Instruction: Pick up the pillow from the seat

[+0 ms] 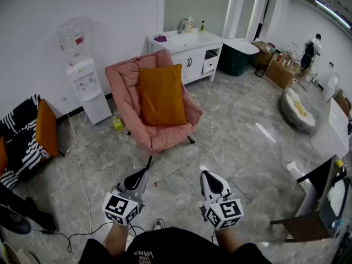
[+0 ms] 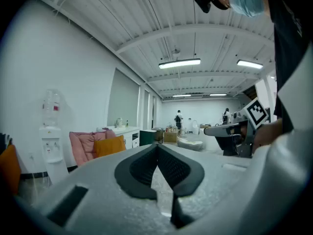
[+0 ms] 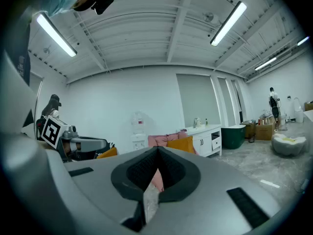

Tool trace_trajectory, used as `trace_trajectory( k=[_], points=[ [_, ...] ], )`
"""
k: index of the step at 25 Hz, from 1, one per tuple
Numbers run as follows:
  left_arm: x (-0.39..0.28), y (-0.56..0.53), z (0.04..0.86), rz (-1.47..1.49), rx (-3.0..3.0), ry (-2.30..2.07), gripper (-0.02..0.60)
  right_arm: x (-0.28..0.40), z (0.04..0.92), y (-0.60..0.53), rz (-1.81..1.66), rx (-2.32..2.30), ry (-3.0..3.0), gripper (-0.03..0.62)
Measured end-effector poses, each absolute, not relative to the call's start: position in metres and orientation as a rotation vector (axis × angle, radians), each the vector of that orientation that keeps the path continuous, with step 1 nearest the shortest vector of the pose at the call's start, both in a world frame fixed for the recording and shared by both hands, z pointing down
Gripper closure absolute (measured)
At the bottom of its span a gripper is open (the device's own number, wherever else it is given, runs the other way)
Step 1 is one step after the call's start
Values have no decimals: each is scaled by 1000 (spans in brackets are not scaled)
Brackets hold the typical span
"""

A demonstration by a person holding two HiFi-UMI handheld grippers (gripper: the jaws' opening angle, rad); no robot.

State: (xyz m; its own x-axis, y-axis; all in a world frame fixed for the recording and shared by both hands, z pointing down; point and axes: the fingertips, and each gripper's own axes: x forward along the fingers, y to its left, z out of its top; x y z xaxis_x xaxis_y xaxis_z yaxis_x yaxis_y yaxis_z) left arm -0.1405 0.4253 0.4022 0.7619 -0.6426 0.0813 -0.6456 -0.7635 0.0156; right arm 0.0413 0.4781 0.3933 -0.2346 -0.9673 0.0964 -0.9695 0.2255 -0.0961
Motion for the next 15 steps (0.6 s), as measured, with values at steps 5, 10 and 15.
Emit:
trace_trajectory(
  k=[5, 10, 15],
  points=[
    [-149, 407, 410, 86, 2893, -1008, 560, 31, 393, 460, 247, 1971, -2495, 589],
    [-163, 379, 418, 97, 2859, -966, 339, 15, 397, 436, 297, 2003, -2493, 456],
    [-179, 357, 429, 129, 2844, -931, 333, 2, 407, 420, 350, 2038, -2469, 439]
  ],
)
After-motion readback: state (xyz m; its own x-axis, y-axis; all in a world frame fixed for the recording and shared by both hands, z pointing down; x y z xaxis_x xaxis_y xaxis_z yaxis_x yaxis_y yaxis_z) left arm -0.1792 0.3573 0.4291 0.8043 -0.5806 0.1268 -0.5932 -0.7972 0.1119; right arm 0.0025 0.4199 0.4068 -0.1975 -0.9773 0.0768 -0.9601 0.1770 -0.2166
